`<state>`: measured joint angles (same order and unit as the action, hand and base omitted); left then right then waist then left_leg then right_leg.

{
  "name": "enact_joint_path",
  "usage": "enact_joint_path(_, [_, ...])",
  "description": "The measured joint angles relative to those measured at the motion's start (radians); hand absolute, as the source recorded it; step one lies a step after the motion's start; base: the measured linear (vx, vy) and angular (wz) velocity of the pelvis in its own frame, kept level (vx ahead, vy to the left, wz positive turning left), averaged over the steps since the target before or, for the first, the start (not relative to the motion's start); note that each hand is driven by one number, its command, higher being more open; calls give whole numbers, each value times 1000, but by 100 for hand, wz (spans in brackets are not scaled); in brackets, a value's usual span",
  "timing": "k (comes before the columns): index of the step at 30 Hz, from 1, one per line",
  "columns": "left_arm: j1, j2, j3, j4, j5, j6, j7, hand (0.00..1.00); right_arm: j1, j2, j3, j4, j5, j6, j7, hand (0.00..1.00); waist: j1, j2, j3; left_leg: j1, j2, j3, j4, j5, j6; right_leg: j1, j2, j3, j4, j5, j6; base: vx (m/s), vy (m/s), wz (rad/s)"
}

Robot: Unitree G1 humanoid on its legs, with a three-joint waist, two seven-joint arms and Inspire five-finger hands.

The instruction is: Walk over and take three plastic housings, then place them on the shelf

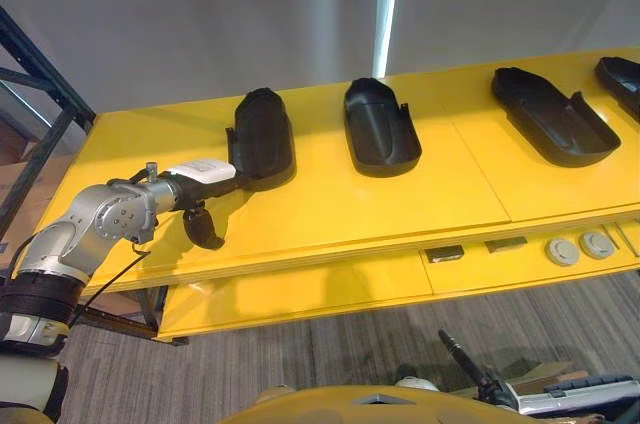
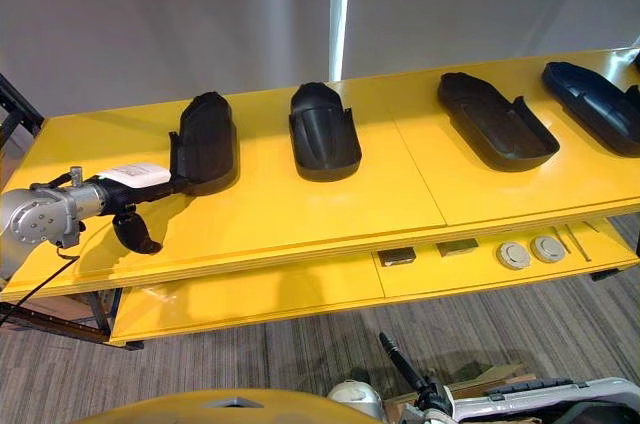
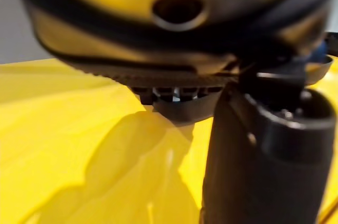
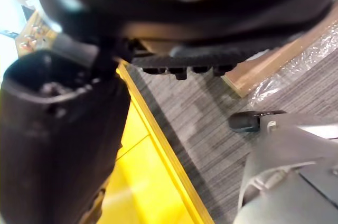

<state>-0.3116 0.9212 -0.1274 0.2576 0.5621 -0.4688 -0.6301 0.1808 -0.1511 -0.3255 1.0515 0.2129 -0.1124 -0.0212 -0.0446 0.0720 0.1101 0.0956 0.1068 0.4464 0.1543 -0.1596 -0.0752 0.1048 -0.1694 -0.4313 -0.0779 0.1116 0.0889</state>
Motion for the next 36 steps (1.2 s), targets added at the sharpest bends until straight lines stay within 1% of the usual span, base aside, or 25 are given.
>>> enact_joint_path(4, [4,4,4,-19,-1,-12,-27,100,0,0,-3,8,0,0,2,100,12,-3,0,0,0,0,-1,1,1,0,0,-1,0,0,-1,0,0,0])
enact_joint_path(8, [43,73,22,-71,-6,-34,-65,100,-7,1,4,32,-1,-1,7,100,9,-15,-8,3,1,0,-6,3,4,0,4,-2,0,-2,-3,0,0,0])
enact_joint_path(10, [49,101,24,-75,-8,-48,-87,100,-6,4,11,55,-1,-1,7,100,14,-25,-15,14,-3,1,-26,14,5,2,5,-4,0,-2,-4,0,0,0])
enact_joint_path(14, [49,128,31,-87,-15,-61,-126,100,-6,12,14,72,-1,-1,7,100,13,-39,-25,20,-11,-2,-49,29,9,1,4,-9,0,-3,-4,-14,0,3])
enact_joint_path(17, [85,160,50,-133,-25,-62,-153,100,0,23,14,75,-1,-1,7,100,11,-50,-32,22,-12,-2,-56,33,9,0,6,-10,-1,-3,-4,0,0,0])
enact_joint_path(21, [86,160,50,-142,-48,-58,-176,100,3,39,14,79,-1,-1,9,100,13,-56,-42,23,-15,-5,-67,42,11,-1,7,-14,-1,-3,-4,-8,3,2])
enact_joint_path(25, [86,160,68,-143,-55,-56,-175,100,0,41,12,89,-1,-2,11,100,14,-59,-60,26,-22,-6,-94,60,11,-10,6,-15,-1,-2,-4,0,0,0])
enact_joint_path(27, [86,160,101,-146,-90,-56,-169,100,2,42,8,90,-1,-2,11,100,15,-58,-62,35,-26,-5,-110,69,12,-9,6,-14,-1,-2,-4,0,0,0])
enact_joint_path(29, [86,160,155,-166,-138,-56,-131,100,5,49,-18,92,-1,-2,11,100,15,-60,-68,38,-27,-5,-119,74,12,-10,7,-14,-1,-2,-4,0,0,0])
enact_joint_path(31, [86,160,174,-186,-146,-51,-109,100,9,52,-24,93,-2,-3,11,100,15,-62,-74,41,-28,-5,-127,77,12,-10,7,-14,-1,-2,-4,0,0,0])
enact_joint_path(33, [86,160,197,-203,-169,-48,-51,100,12,56,-29,93,-2,-5,11,100,15,-63,-79,48,-28,-1,-133,79,11,-8,9,-11,-1,-2,-4,3,9,-5])
enact_joint_path(35, [85,160,214,-224,-173,-32,-8,100,14,65,-29,92,-3,-10,10,100,15,-65,-83,54,-30,0,-144,85,10,-6,10,-10,-1,-2,-4,-3,4,-2])
enact_joint_path(36, [85,160,224,-230,-202,-23,24,100,15,73,-29,92,-4,-12,9,100,14,-66,-84,54,-29,0,-145,86,10,-7,11,-9,-1,-2,-4,0,0,0])
